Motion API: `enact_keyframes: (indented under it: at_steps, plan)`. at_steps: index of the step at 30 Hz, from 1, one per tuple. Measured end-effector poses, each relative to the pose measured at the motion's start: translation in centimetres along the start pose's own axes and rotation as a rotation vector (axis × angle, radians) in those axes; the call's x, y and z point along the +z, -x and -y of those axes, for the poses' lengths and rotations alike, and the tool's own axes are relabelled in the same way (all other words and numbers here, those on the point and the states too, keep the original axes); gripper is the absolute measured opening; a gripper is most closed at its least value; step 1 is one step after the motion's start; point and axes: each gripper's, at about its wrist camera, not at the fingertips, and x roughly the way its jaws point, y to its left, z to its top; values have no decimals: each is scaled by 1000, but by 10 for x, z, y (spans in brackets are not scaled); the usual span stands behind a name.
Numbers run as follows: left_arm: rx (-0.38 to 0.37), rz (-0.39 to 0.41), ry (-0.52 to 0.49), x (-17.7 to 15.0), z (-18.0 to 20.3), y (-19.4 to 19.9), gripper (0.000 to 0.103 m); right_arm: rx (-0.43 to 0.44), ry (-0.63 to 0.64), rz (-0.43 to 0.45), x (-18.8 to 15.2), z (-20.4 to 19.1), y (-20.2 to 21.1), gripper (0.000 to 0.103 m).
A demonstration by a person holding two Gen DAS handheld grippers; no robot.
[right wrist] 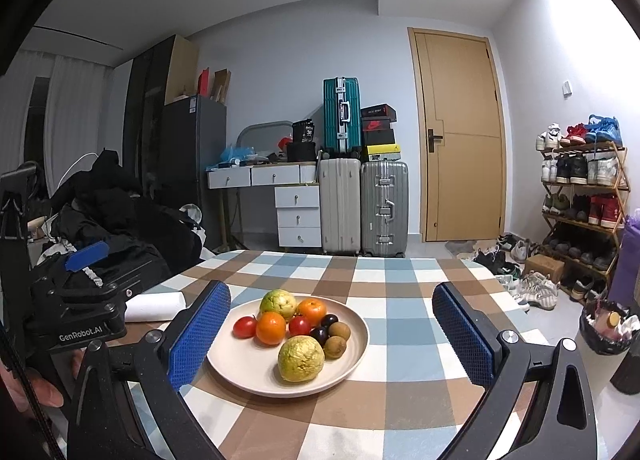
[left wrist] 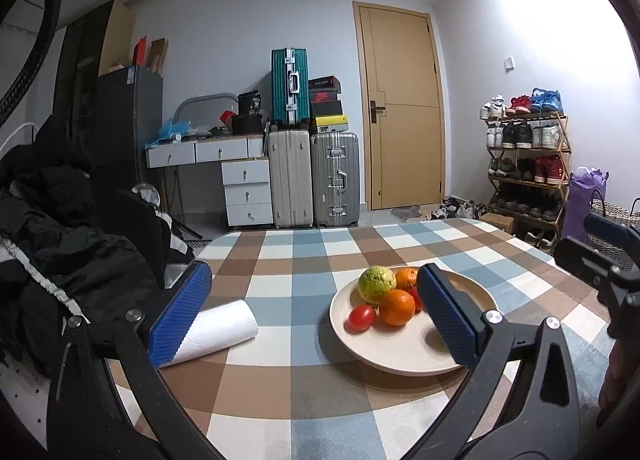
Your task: Organize fruits
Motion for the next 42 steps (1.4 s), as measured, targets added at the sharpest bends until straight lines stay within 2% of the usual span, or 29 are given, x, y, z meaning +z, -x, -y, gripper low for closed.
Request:
enact_keyframes:
  at_steps: [2, 6, 8, 11, 13, 17, 42]
  plan:
    - [-17, -15, 45, -1, -6, -4, 102, 6, 6, -21, -3, -1, -6, 103]
    - [14, -99, 82, -4, -15, -24, 102, 21, 9, -58, -5, -1, -15, 103]
    - [13, -121, 89, -6, -16, -31, 102, 1, 12, -84, -6, -1, -20, 103]
    - [20, -102, 45, -7, -7, -31, 102, -18, 22, -130, -8, -3, -31, 103]
    - [7, -100, 11, -6, 1, -33, 102, -13, 22, -121, -8, -3, -29, 103]
    - [15, -103, 37, -7, -5, -36, 102, -9, 24, -130, -9, -2, -32, 103]
    - [12, -100, 30, -3, -3, -25, 102, -2, 27, -126, -10, -2, -30, 103]
